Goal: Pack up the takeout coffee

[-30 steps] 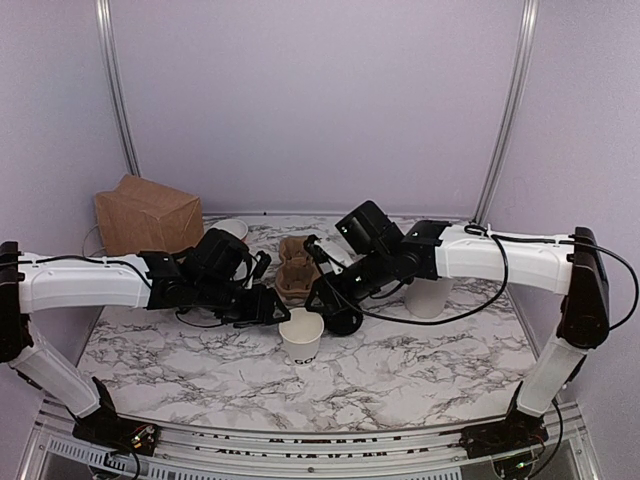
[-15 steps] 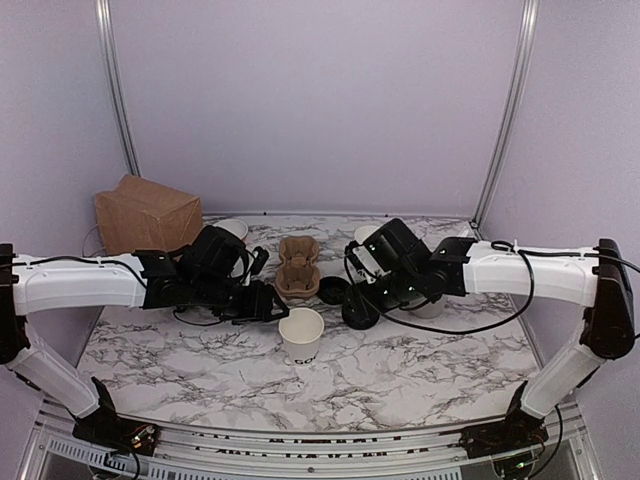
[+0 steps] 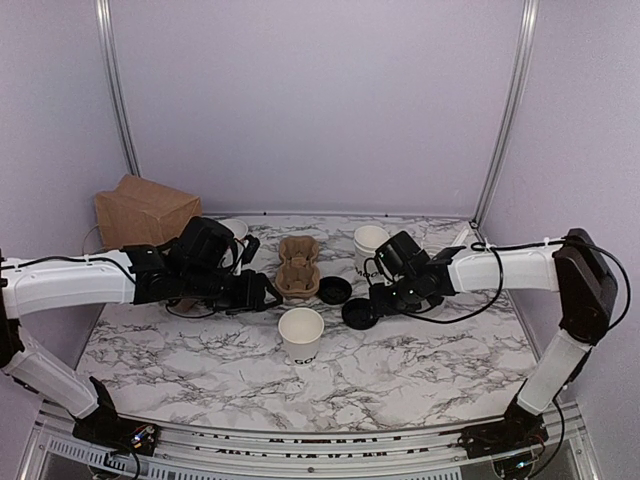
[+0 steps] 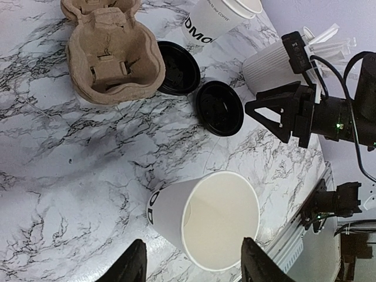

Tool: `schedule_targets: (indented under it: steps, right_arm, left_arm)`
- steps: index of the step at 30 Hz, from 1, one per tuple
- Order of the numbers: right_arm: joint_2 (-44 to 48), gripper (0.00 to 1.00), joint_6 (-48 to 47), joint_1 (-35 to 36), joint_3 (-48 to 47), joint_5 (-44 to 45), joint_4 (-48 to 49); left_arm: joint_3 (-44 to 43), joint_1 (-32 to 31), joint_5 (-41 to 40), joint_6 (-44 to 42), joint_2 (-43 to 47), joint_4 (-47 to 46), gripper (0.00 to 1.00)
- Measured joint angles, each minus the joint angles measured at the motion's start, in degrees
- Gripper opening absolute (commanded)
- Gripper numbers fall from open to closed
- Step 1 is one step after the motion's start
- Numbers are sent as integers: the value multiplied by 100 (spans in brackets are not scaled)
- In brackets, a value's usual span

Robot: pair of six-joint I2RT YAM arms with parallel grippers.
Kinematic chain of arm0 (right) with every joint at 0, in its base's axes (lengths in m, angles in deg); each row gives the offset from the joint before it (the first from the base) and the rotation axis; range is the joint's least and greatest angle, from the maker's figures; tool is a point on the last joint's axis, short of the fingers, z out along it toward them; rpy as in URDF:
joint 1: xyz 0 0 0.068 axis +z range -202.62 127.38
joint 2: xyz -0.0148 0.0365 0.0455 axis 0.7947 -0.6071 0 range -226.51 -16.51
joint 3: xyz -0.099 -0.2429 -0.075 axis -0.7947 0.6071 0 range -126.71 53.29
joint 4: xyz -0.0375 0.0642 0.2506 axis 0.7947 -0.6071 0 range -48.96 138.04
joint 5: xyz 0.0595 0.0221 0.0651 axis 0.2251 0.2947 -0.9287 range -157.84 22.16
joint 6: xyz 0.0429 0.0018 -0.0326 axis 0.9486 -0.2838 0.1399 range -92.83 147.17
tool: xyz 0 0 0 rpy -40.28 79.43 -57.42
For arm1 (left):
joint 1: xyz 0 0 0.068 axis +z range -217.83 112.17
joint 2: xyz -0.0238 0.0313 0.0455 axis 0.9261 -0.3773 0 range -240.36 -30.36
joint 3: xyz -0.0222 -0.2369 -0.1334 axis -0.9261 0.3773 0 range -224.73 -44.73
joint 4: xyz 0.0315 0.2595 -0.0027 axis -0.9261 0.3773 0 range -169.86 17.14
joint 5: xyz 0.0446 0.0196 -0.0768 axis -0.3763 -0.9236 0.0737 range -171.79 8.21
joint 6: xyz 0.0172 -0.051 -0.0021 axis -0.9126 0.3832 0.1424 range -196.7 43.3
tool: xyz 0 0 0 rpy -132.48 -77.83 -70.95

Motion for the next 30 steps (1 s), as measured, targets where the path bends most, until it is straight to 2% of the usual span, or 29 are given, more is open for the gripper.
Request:
schedule_targets:
  steps: [8,13,17,20,23,30]
  right_arm:
    - [-566,49,153,-72,-11,15,348]
    - [-807,37,216,-72,-39,52,400]
    - [-933,18,256,-70,-186,76,483]
    - [-938,9,262,-70,-245,116,485]
    - [-938,4,267,-70,-348,164,466]
    - [-739,0,240,-70,-699,164,367]
  left_arm:
    - [0,72,9,-4,72,0,55]
    - [0,90,33,-9,131,0,55]
    - [-2,122,63,-9,155,0,55]
    - [-2,177,105,-9,177,0,55]
    - [-48,245,160,-15,184,0,56]
    - [-127,494,387,-24,293,-48,57]
